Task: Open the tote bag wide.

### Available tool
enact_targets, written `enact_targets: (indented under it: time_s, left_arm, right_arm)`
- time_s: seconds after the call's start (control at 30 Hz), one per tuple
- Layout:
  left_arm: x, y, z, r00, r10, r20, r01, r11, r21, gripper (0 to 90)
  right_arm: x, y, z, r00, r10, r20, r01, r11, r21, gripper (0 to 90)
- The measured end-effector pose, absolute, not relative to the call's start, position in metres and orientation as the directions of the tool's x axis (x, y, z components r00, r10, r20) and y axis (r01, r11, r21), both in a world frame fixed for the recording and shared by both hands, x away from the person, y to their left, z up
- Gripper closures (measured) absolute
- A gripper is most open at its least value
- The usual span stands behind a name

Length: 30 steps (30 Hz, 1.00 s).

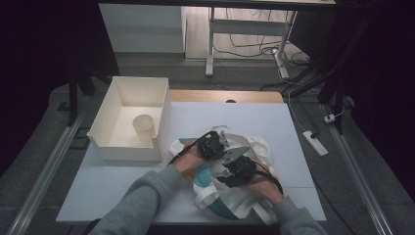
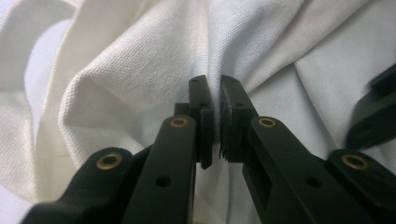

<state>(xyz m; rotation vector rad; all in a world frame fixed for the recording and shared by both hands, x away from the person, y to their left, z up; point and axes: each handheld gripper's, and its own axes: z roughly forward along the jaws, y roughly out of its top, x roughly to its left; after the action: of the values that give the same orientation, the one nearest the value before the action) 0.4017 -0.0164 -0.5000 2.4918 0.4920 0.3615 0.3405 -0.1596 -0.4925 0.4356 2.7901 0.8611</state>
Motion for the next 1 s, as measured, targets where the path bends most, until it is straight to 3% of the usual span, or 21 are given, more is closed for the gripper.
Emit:
enact_targets:
  time_s: [0.27,0.3,0.37,0.5,0.6,0.7,1.0]
  left_arm:
    - [0.401,-0.013,-0.492,0.891,0.431,0.142,0.262,-0.745,0.614,85.1]
    - [0.401,-0.013,-0.491,0.891,0.432,0.144,0.261,-0.743,0.616,85.2]
    - [0.401,-0.012,-0.490,0.888,0.437,0.142,0.262,-0.735,0.625,85.2]
    - [0.401,-0.009,-0.486,0.885,0.446,0.134,0.263,-0.716,0.646,85.2]
    - [0.401,-0.006,-0.481,0.881,0.454,0.133,0.261,-0.701,0.664,85.3]
    - [0.401,-0.004,-0.476,0.869,0.474,0.144,0.255,-0.677,0.690,85.5]
    - [0.404,0.005,-0.462,0.834,0.530,0.153,0.245,-0.606,0.757,85.7]
  right_arm:
    - [0.353,-0.159,-0.504,-0.935,0.351,-0.048,0.279,0.812,0.512,42.2]
    - [0.356,-0.159,-0.508,-0.933,0.356,-0.043,0.292,0.823,0.487,48.1]
    - [0.356,-0.159,-0.509,-0.933,0.357,-0.042,0.293,0.824,0.484,50.7]
    - [0.351,-0.162,-0.506,-0.935,0.348,-0.064,0.277,0.833,0.480,78.1]
    - [0.349,-0.164,-0.506,-0.931,0.354,-0.084,0.274,0.834,0.479,86.6]
    - [0.340,-0.164,-0.498,-0.925,0.340,-0.167,0.227,0.851,0.474,89.2]
    - [0.320,-0.181,-0.479,-0.909,0.378,-0.176,0.239,0.819,0.522,89.7]
